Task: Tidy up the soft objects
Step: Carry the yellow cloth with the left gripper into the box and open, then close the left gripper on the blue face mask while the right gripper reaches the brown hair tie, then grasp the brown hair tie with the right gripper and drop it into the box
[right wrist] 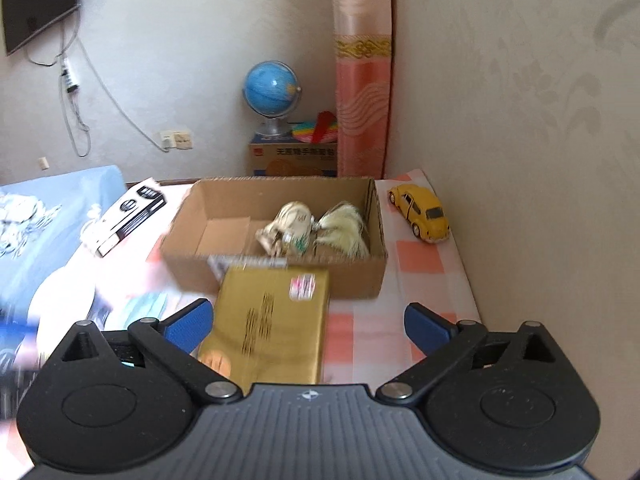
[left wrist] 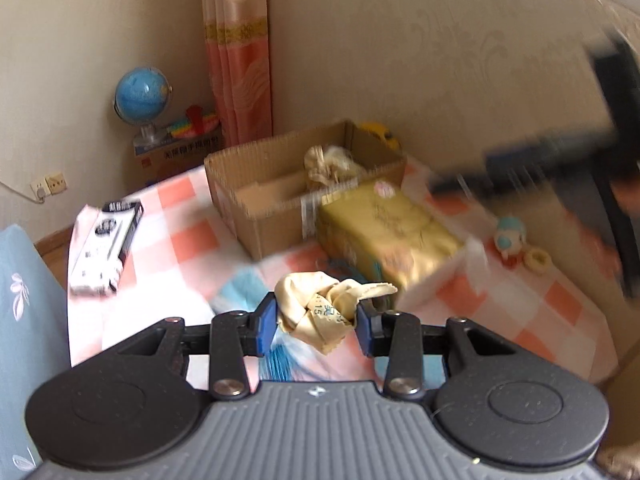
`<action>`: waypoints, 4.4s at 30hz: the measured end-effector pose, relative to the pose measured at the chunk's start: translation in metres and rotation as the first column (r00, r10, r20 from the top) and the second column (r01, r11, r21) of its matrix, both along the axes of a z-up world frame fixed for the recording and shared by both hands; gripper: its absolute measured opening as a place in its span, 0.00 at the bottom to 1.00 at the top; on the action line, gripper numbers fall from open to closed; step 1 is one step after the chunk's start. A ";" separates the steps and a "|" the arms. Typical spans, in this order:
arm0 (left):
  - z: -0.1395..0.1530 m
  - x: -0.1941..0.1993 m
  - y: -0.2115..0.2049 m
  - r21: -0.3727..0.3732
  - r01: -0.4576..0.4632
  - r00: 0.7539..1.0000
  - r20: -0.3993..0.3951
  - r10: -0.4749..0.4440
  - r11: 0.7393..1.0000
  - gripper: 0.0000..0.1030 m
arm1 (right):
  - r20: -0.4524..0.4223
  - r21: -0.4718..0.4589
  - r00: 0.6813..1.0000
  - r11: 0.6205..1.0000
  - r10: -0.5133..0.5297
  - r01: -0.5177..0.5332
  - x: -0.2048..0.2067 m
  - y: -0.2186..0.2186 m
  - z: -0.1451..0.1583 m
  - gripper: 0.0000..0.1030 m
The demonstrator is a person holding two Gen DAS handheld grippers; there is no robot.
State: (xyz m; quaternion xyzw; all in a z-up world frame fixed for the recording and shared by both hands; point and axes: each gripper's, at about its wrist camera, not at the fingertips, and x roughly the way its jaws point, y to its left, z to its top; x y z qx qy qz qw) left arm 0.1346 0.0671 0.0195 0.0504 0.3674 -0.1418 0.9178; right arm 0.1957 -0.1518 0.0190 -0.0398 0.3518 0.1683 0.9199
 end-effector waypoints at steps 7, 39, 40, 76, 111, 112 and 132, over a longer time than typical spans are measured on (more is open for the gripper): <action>0.019 0.062 -0.011 -0.004 -0.008 1.000 0.014 0.008 1.000 0.37 | -0.004 -0.003 1.000 1.000 0.021 -0.021 -0.040 -0.015 -0.024 1.00; 0.001 0.038 -0.033 0.041 -0.001 0.998 0.058 -0.002 0.999 0.91 | -0.106 -0.071 0.987 0.990 0.117 -0.125 -0.087 -0.024 -0.077 1.00; -0.002 0.031 -0.032 0.037 0.004 0.999 0.054 -0.006 0.999 0.91 | -0.115 -0.073 0.986 0.989 0.121 -0.130 -0.089 -0.022 -0.080 1.00; -0.085 -0.011 -0.064 0.046 0.305 0.944 -0.143 -0.296 0.951 0.91 | -0.051 -0.104 0.980 0.975 0.191 -0.196 -0.111 -0.019 -0.105 1.00; -0.096 0.004 -0.053 0.067 0.271 0.955 -0.143 -0.259 0.960 0.75 | -0.028 -0.143 0.978 0.967 0.208 -0.210 -0.102 -0.002 -0.103 0.96; -0.096 0.004 -0.053 0.066 0.271 0.955 -0.142 -0.260 0.960 0.75 | -0.030 -0.141 0.976 0.966 0.214 -0.216 -0.103 -0.002 -0.103 0.92; -0.076 -0.008 -0.049 0.045 0.277 0.956 -0.118 -0.270 0.960 0.73 | -0.099 -0.093 0.968 0.966 0.232 -0.241 -0.106 -0.003 -0.088 0.47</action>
